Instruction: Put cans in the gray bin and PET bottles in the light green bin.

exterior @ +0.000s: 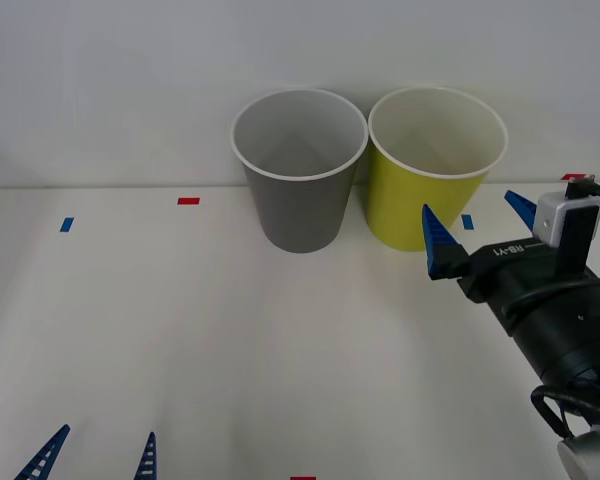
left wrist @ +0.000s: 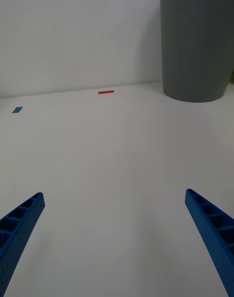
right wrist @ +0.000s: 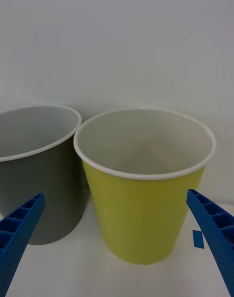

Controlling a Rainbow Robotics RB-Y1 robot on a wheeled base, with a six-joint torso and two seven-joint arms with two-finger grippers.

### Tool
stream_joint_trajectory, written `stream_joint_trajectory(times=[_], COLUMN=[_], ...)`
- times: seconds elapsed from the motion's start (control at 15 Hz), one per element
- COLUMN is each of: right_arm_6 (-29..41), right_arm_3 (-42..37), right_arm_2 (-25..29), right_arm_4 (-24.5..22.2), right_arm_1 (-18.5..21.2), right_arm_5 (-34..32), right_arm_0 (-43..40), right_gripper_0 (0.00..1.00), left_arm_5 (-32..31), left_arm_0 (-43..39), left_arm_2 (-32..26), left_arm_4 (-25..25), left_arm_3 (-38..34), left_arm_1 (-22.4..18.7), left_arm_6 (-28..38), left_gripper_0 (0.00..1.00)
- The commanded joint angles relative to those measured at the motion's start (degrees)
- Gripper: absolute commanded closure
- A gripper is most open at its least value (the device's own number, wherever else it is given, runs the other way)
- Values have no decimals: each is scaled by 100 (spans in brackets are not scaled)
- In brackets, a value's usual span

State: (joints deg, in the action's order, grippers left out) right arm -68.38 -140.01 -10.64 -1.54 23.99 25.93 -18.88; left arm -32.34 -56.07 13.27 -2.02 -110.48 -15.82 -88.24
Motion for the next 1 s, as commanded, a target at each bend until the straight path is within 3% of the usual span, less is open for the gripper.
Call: stream_joint_trajectory(times=[0.07, 0.33, 0.47, 0.67, 0.8, 1.0], right_arm_6=[-79, -9, 9, 35, 53, 44], right_arm_3=[80, 721, 1486, 2356, 2707, 2707], right_arm_2=[0, 9, 9, 97, 115, 141], right_arm_4=[-22, -312, -619, -576, -576, -549], right_arm_1=[-272, -228, -316, -474, -518, -554], right_arm_5=[-106, -1037, -2074, -3402, -3894, -4122], right_arm_0=[-169, -213, -239, -494, -749, -1268], right_gripper_0=[0, 0, 0, 0, 0, 0], left_arm_5=[0, 0, 0, 0, 0, 0], left_arm_0=[0, 0, 0, 0, 0, 0], left_arm_2=[0, 0, 0, 0, 0, 0], left_arm_4=[0, 0, 0, 0, 0, 0], left_arm_3=[0, 0, 0, 0, 0, 0], left_arm_1=[0, 0, 0, 0, 0, 0], left_arm_6=[0, 0, 0, 0, 0, 0], left_gripper_0=[0, 0, 0, 0, 0, 0])
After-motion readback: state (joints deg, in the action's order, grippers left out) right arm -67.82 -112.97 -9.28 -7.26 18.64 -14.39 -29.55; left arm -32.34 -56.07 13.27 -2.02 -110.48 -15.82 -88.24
